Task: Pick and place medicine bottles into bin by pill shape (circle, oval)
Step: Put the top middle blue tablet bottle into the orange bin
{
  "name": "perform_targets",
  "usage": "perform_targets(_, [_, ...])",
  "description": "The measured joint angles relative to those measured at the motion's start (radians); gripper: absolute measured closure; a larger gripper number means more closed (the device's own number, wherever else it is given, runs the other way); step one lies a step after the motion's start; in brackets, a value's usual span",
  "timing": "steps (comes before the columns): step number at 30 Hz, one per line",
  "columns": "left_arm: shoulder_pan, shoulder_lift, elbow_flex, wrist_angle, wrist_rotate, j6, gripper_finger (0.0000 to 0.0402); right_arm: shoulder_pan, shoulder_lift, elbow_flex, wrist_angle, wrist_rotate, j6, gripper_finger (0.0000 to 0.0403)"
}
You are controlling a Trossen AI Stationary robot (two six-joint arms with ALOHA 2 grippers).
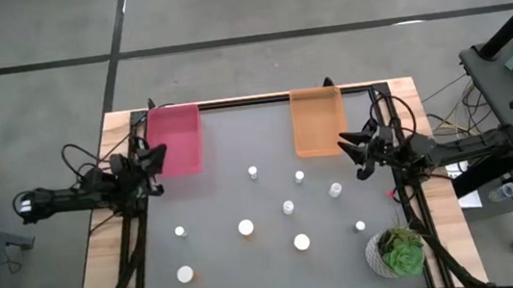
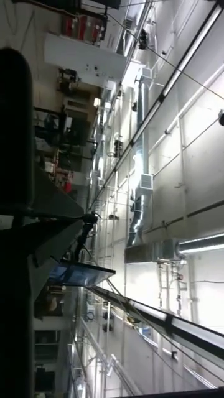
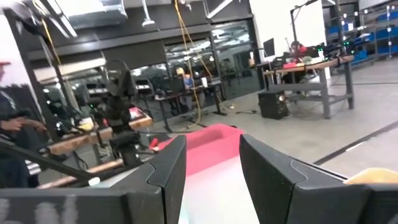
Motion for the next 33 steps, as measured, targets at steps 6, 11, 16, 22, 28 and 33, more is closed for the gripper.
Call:
perform_targets(6, [0.000,0.073,0.000,0.173,0.038,-0.002,0.0401,0.000,0.054,0.058,0.016,-0.013,0.009,0.0261])
perform_targets(11, [0.000,0.151,0.035,0.174,0.059,-0.002,0.0401,0.000,0.170,0.158,0.012,-0.013,-0.043,0.0261])
perform_targets(16, [0.000,0.265,0.079,0.172,0.080,-0.002,0.0401,0.000,0.315,0.256,0.010,-0.013,-0.093,0.0261])
perform_targets(22, [0.000,0.361,0.146,0.173,0.080,0.037,0.0401,0.001,0.487,0.369,-0.018,-0.020,-0.092,0.0261])
perform_targets(28, [0.002,0.450,0.223,0.175,0.080,0.119,0.0401,0.000,0.658,0.495,-0.044,-0.018,-0.090,0.0261])
perform_targets(33, [0.001,0.514,0.280,0.165,0.081,0.212,0.0401,0.000,0.783,0.587,-0.049,-0.039,-0.096,0.0261])
